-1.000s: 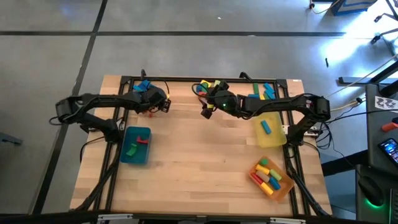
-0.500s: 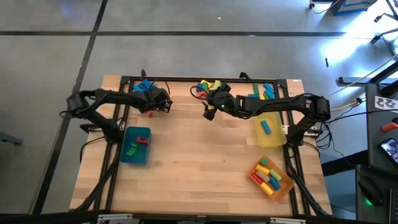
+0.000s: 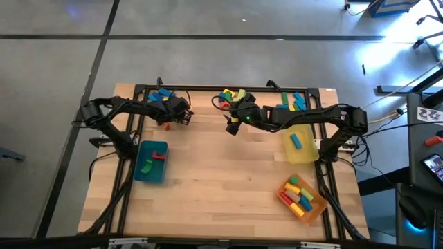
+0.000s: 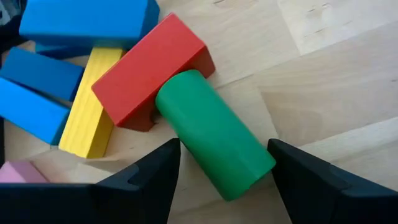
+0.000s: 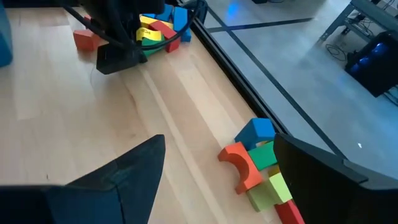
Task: Sort blocks by size
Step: Put the green cylindrical block into the orange bin
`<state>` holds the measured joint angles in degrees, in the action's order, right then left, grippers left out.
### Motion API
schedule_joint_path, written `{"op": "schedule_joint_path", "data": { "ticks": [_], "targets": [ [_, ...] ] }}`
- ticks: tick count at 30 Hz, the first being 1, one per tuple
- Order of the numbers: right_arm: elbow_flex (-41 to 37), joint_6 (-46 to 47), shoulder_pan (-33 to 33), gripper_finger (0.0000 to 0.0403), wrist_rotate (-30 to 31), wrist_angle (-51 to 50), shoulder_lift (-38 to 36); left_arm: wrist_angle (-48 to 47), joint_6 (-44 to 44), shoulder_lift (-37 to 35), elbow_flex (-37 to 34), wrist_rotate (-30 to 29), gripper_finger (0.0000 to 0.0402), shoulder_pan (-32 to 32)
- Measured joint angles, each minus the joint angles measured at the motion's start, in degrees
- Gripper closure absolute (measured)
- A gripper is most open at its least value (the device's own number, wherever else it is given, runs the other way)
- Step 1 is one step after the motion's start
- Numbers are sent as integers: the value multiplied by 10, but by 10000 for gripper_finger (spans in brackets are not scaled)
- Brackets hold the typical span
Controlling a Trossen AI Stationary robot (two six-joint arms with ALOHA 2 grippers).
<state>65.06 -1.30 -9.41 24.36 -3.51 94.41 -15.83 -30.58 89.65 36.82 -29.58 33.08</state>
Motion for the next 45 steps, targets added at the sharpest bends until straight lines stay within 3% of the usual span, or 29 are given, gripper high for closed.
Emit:
{"op": "schedule_joint_path", "data": {
  "ticks": [14,28,45],
  "targets": [
    [0,0,0,100,0,0,0,2,30,0,0,3,172,0],
    [0,0,0,100,0,0,0,2,34,1,-1,10,269,-1],
    [0,-6,0,100,0,0,0,-5,92,-6,-2,4,271,-12]
  ]
}}
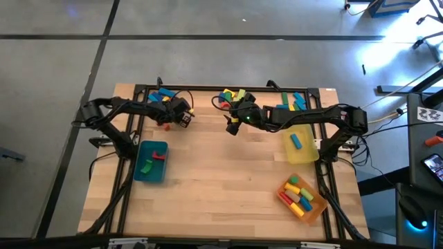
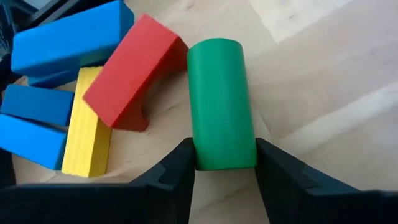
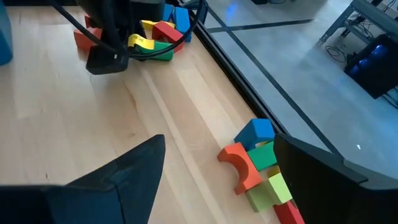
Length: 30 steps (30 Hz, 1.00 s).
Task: Sort blocks by size
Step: Put the green cylindrical block into the orange bin
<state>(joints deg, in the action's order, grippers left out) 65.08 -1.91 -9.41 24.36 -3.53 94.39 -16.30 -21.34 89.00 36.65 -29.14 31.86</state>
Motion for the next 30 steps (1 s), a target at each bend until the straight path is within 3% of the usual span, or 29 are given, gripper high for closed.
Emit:
{"op": "schedule_joint_path", "data": {
  "ticks": [7,23,30],
  "targets": [
    [0,-19,0,100,10,2,0,-20,5,-62,-1,6,272,-34],
    [0,-72,0,100,-2,9,0,-20,27,-254,0,154,274,-126],
    [0,-103,0,100,-34,42,0,-11,59,-305,0,162,274,-167]
  ]
}}
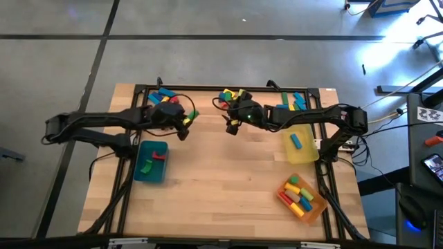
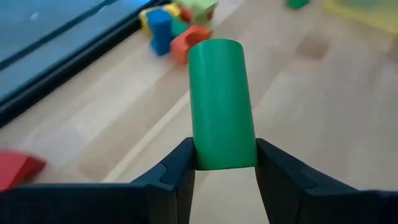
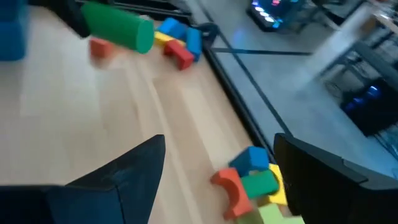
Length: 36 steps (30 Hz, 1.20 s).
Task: Sort blocks by size
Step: Put the green cylindrical block into the orange bin
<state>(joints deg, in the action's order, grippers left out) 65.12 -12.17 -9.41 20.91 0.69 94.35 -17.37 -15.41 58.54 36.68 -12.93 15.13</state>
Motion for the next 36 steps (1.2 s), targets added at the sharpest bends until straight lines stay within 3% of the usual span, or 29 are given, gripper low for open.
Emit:
{"op": "schedule_joint_path", "data": {
  "ticks": [6,9,15,26,36],
  "targets": [
    [0,-2,0,100,-65,9,5,9,52,-15,0,55,274,-44],
    [0,-3,0,100,-119,36,10,22,56,-15,0,55,274,-67],
    [0,-18,0,100,-287,78,11,46,75,-15,0,55,274,-107],
    [0,0,9,100,-428,178,42,117,98,-15,0,56,274,-148],
    [0,25,16,100,-440,264,60,144,104,-15,0,55,274,-153]
  ]
}}
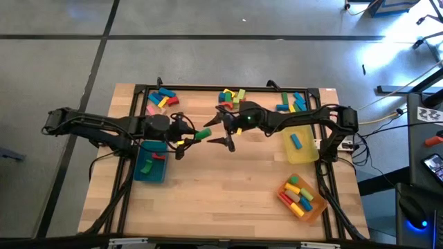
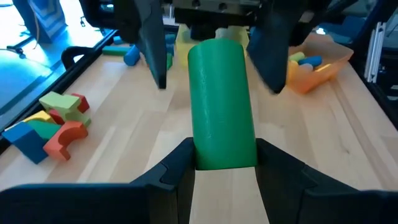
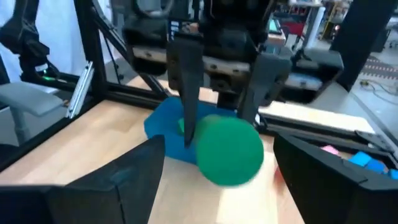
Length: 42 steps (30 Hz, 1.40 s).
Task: Sort blocks by size
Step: Put the green cylindrical block into the orange bin
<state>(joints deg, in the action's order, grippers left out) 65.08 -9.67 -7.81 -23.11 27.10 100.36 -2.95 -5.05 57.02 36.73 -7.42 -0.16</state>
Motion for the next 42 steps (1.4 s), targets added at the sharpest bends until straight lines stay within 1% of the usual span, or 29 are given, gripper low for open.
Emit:
{"op": "schedule_joint_path", "data": {
  "ticks": [11,14,17,26,29,33,38,40,42],
  "targets": [
    [0,0,16,100,6,28,0,28,8,0,0,0,274,0],
    [0,3,16,109,8,31,0,29,8,0,0,0,274,0],
    [0,3,16,134,16,33,0,34,7,0,0,0,274,0],
    [0,2,15,238,26,33,0,41,10,0,0,3,274,0],
    [0,0,15,260,25,32,-1,41,15,0,0,3,274,0],
    [0,-3,14,260,26,31,-1,46,15,0,0,2,274,0],
    [0,-7,14,235,31,30,-1,52,16,0,0,0,274,0],
    [0,-7,14,237,31,25,-1,54,20,0,0,0,271,0],
    [0,-6,14,248,31,24,-1,55,20,0,0,0,258,0]
  ]
}}
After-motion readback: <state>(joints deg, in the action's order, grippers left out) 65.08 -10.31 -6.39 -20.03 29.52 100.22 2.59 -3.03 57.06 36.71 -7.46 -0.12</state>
